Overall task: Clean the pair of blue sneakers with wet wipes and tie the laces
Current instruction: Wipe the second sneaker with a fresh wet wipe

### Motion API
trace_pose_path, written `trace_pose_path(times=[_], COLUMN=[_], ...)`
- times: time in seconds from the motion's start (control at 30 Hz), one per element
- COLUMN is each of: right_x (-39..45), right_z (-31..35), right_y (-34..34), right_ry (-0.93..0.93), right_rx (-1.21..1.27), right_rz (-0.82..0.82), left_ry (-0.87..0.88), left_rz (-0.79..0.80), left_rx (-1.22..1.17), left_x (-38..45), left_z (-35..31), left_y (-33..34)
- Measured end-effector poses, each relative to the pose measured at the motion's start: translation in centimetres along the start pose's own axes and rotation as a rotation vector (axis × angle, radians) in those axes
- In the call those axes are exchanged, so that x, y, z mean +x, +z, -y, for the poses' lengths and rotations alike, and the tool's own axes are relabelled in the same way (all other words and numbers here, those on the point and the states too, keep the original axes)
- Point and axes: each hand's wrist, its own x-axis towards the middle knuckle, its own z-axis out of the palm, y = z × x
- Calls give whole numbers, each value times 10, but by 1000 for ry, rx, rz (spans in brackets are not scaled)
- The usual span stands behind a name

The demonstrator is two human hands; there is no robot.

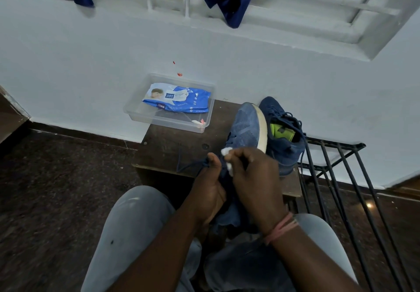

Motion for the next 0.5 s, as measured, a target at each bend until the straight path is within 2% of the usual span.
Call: trace_pose_path(times=[0.17, 0.37, 0.5], right_x=[46, -19, 30], right_z=[-9, 20, -10], right_y=[0, 16, 11], right_ry=[91, 55, 85], right_rx=[-118, -43, -117], right_rz=[-129, -108, -172], left_ry=[-8, -35, -27], left_rz=[-32, -29, -36], left_rx=[32, 15, 38], left_x=[5, 1, 0], left_z=[6, 0, 3], left_y=[3, -7, 2])
